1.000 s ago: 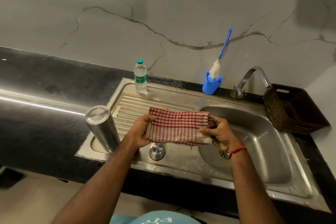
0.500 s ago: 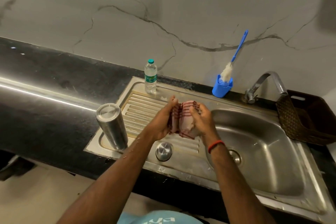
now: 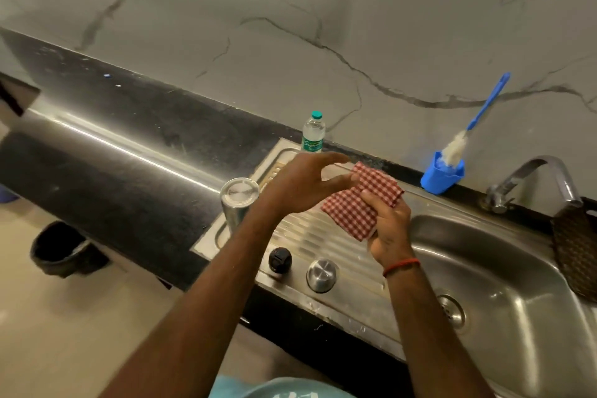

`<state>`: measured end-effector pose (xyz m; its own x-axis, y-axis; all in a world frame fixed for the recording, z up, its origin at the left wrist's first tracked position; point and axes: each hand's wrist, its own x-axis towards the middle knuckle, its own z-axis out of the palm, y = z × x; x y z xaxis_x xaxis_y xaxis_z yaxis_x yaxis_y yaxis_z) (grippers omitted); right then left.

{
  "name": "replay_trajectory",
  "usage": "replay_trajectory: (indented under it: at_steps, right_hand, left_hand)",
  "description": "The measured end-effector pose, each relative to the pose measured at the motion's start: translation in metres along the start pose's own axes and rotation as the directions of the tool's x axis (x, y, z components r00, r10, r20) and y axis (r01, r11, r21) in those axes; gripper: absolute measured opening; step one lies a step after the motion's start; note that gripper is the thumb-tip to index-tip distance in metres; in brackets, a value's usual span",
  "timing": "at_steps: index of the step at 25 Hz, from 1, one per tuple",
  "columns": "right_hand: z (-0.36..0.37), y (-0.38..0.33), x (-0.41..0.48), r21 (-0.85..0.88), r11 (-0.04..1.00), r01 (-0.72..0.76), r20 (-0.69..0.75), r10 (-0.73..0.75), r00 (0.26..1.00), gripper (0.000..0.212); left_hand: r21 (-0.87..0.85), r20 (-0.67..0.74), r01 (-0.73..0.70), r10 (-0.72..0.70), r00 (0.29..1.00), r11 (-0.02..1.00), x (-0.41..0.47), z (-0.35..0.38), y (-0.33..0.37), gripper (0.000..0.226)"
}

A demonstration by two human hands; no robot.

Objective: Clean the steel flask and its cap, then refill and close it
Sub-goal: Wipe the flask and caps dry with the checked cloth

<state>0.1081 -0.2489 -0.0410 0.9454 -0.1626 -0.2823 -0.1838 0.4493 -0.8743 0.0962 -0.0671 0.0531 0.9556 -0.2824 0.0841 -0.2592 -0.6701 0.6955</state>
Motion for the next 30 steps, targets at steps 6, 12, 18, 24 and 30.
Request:
replay_trajectory:
  at_steps: [6,12,18,24,30]
  right_hand:
    - [0.018,-0.011,0.003,-0.023,0.999,0.042,0.040,-0.041,0.998,0.037]
    - [0.022,0.001,-0.001,-0.090,0.996,0.017,0.082,-0.010,0.997,0.044]
    - [0.022,-0.012,-0.009,-0.105,0.992,0.076,0.046,-0.072,0.996,0.036]
    - [0.044,-0.041,-0.019,-0.273,0.762,0.587,0.158,-0.566,0.809,0.047]
    - [0.042,0.002,-0.023,-0.610,-0.365,0.703,0.787,-0.384,0.483,0.063]
  left_hand:
    - [0.269,0.046,0.274,-0.297,0.954,0.923,-0.037,-0.069,-0.056,0.103]
    - [0.177,0.002,0.339,-0.345,0.938,0.924,-0.057,-0.056,-0.096,0.074]
    - [0.232,-0.337,0.384,-0.297,0.894,0.894,-0.056,-0.047,-0.107,0.061]
    - [-0.738,-0.331,0.197,-0.600,0.728,0.645,-0.038,-0.013,-0.077,0.035]
    - [-0.992,0.031,0.104,-0.691,0.723,0.065,-0.013,0.061,-0.041,0.051]
